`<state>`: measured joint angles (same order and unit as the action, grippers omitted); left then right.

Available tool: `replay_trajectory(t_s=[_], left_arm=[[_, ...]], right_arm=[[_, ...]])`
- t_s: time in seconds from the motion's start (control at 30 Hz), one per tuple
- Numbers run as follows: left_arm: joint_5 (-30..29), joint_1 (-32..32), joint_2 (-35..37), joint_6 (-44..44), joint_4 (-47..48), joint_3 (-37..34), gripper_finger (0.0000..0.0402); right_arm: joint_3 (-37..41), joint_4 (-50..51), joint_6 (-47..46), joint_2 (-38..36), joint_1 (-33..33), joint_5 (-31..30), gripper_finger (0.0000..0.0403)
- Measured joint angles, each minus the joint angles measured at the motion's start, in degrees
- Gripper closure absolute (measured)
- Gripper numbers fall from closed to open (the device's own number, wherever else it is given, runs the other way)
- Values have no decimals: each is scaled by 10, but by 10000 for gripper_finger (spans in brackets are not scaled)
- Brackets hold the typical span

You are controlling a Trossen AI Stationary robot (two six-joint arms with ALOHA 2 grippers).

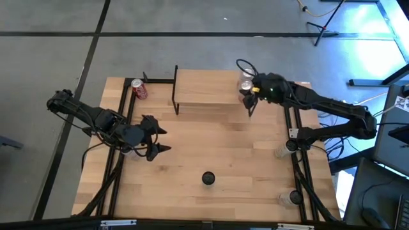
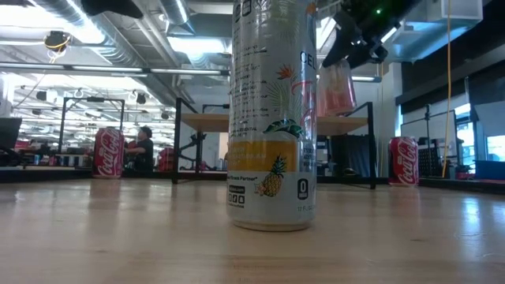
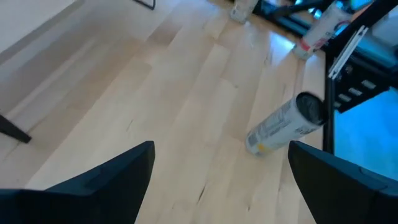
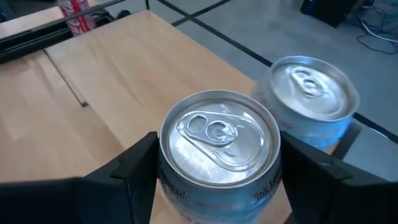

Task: Place canned beverage on shelf
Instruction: Put the white and pink soda can on the shelf aligned with the other white and pink soda can

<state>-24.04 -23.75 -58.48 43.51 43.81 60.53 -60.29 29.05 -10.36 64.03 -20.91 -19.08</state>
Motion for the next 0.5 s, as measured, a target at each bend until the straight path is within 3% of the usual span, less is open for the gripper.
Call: replay_trajectory(t_s=[0.5], left_arm=[[-14,0,0,-4,-24,0,44]], right_arm=[[3,0,17,13,-20,17,146]])
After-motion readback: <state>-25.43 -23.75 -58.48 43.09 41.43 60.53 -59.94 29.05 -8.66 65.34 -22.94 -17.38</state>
